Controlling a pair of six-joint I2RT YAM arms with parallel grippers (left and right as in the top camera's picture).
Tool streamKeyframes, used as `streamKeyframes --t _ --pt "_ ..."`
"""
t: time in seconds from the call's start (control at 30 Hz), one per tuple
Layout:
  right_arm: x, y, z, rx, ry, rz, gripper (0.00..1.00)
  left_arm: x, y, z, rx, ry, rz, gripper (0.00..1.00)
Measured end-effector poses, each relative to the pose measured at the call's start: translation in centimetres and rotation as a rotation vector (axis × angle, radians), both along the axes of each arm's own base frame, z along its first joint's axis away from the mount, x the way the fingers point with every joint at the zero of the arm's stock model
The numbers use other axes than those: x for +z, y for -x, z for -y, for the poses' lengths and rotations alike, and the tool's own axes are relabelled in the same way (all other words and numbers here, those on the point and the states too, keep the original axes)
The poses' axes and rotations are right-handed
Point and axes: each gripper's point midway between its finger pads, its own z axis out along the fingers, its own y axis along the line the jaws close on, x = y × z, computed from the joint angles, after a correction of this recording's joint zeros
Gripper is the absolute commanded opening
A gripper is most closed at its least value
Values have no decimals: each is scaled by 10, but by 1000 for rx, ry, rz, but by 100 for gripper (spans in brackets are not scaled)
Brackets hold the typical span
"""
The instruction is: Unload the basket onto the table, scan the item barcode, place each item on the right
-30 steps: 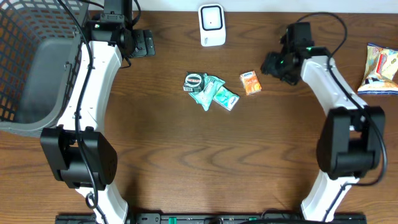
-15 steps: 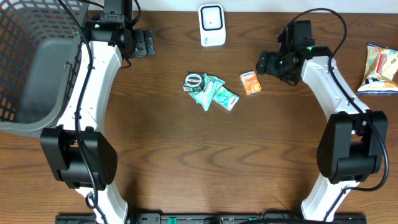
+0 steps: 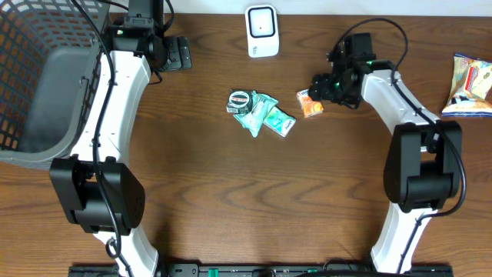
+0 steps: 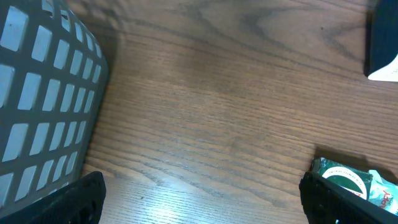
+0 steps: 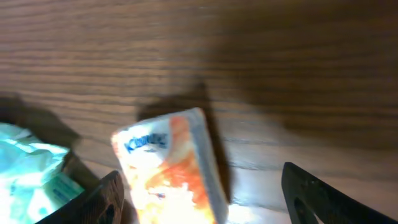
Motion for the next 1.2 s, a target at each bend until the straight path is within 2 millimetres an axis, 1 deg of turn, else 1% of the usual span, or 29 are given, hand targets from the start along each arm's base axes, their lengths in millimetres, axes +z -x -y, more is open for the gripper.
streamKeyframes --t 0.13,0.3,0.33,0.4,0.5,0.53,0.57,0.63,0.67,0.7,0.77,0.8,0.83,0.97,1.07,1.2 --pt "4 -3 -9 36 -46 22 76 0 0 0 0 0 0 98" --pt "2 -1 -14 54 -71 14 72 0 0 0 0 0 0 98" --pt "0 -1 -15 55 -73 9 69 0 0 0 0 0 0 98" --pt "-10 1 -16 60 -77 -14 64 0 0 0 0 0 0 98" --pt "-27 6 -19 73 -88 -53 61 0 0 0 0 0 0 98" --pt "-28 5 -21 78 -100 -52 59 0 0 0 0 0 0 98" --pt "-27 5 -22 81 -106 -49 55 0 0 0 0 0 0 98" --pt "-28 6 -25 87 -122 -56 43 0 0 0 0 0 0 98" --pt "-28 6 -26 91 -126 -57 35 0 0 0 0 0 0 98" --pt "-29 8 -26 91 -130 -65 24 0 0 0 0 0 0 98" --pt "-31 10 -28 93 -143 -75 17 0 0 0 0 0 0 98" --pt "-31 11 -29 94 -148 -80 10 0 0 0 0 0 0 98" --pt "-30 12 -30 94 -157 -86 5 0 0 0 0 0 0 98" --pt "-28 15 -34 98 -197 -100 1 0 0 0 0 0 0 98" --pt "-25 18 -36 96 -241 -117 1 0 0 0 0 0 0 98" --pt "-17 19 -39 99 -322 -121 1 0 0 0 0 0 0 98"
